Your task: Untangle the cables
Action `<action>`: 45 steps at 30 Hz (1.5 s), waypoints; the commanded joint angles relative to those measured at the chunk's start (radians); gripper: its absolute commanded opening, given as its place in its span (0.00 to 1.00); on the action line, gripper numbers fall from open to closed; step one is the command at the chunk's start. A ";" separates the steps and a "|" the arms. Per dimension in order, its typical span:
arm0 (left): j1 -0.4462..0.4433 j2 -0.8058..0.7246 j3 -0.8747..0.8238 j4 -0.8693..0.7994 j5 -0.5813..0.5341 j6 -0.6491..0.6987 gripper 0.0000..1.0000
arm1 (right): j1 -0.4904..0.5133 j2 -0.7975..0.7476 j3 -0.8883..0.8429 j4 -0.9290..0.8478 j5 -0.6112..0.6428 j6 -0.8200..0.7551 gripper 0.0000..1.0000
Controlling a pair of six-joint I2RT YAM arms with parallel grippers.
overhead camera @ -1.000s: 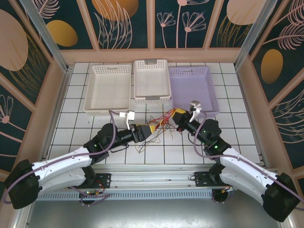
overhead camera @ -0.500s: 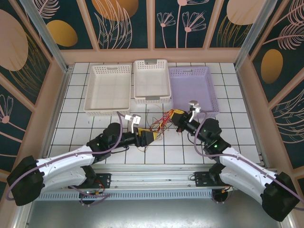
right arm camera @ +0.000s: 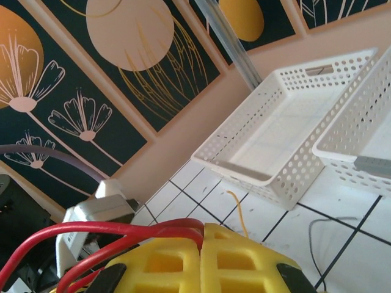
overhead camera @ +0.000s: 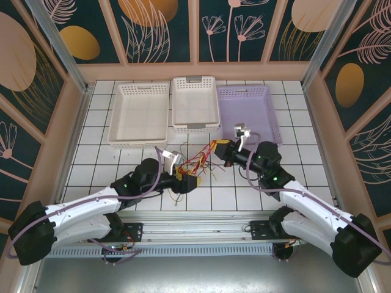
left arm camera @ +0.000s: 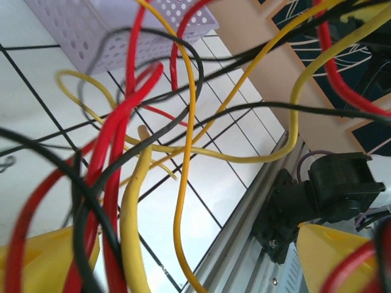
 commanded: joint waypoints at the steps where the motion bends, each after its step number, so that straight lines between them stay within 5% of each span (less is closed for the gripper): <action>1: -0.004 -0.123 -0.055 0.064 -0.054 0.028 0.84 | -0.042 -0.013 0.015 0.067 -0.072 0.077 0.00; 9: -0.002 -0.432 -0.306 0.281 -0.120 -0.028 0.84 | -0.102 0.014 0.039 0.163 -0.220 0.215 0.00; 17: -0.003 -0.549 -0.417 0.408 -0.179 0.012 0.87 | -0.107 0.075 0.061 0.257 -0.293 0.323 0.00; 29: -0.003 -0.417 -0.401 0.545 -0.140 0.108 0.90 | -0.103 0.152 0.094 0.331 -0.378 0.429 0.00; 45: -0.003 -0.291 -0.359 0.662 -0.128 0.125 0.92 | 0.009 0.341 0.242 0.180 -0.465 0.401 0.00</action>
